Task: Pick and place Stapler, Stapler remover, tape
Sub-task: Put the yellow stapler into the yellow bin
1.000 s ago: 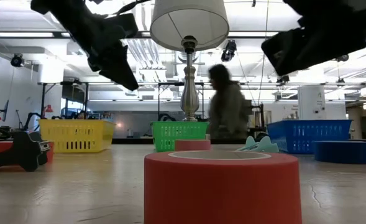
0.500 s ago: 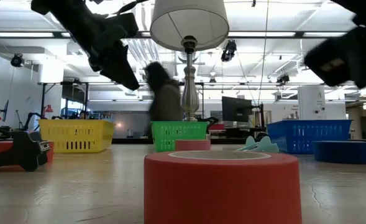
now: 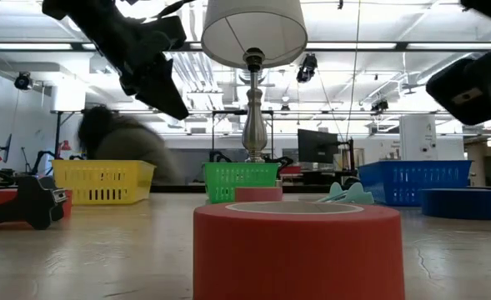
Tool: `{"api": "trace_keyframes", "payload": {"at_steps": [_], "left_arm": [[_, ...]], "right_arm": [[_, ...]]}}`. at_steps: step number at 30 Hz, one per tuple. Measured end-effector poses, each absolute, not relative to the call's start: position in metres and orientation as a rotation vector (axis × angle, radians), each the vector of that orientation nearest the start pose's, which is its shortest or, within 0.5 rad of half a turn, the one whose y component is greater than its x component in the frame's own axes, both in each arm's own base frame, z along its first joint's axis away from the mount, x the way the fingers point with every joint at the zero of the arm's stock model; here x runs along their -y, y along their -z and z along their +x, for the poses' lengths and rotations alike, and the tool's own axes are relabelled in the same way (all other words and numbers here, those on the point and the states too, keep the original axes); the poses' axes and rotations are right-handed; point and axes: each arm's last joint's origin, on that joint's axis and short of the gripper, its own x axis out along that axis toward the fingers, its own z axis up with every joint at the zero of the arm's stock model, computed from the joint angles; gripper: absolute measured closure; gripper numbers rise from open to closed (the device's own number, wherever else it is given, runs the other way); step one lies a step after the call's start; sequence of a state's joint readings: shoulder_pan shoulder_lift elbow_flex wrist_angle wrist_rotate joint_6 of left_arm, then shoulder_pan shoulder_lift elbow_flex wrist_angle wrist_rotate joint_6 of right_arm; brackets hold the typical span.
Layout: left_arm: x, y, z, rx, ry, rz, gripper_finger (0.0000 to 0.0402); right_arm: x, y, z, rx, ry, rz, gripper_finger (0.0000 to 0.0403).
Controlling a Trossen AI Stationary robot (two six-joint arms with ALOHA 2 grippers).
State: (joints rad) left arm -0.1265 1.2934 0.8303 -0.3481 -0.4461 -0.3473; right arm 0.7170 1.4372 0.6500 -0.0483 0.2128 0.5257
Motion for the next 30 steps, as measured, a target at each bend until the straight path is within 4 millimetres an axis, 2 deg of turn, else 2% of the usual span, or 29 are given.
{"api": "trace_keyframes", "payload": {"at_steps": [6,13,18,23,30], "left_arm": [[0.020,-0.234,0.258,-0.716,-0.431,-0.097,0.0241],[0.020,-0.234,0.258,-0.716,-0.431,-0.097,0.0241],[0.020,-0.234,0.258,-0.715,-0.431,-0.097,0.0241],[0.020,-0.234,0.258,-0.716,-0.431,-0.097,0.0241],[0.020,-0.234,0.258,-0.716,-0.431,-0.097,0.0241]], "right_arm": [[-0.178,-0.156,0.198,-0.886,-0.242,0.180,0.0273],[-0.184,-0.128,0.200,-0.976,-0.199,0.117,0.0273],[-0.192,-0.133,0.208,-0.956,-0.216,0.088,0.0273],[-0.187,-0.134,0.203,-1.018,-0.156,0.077,0.0273],[-0.187,-0.129,0.204,-1.015,-0.117,0.084,0.0273]]}}
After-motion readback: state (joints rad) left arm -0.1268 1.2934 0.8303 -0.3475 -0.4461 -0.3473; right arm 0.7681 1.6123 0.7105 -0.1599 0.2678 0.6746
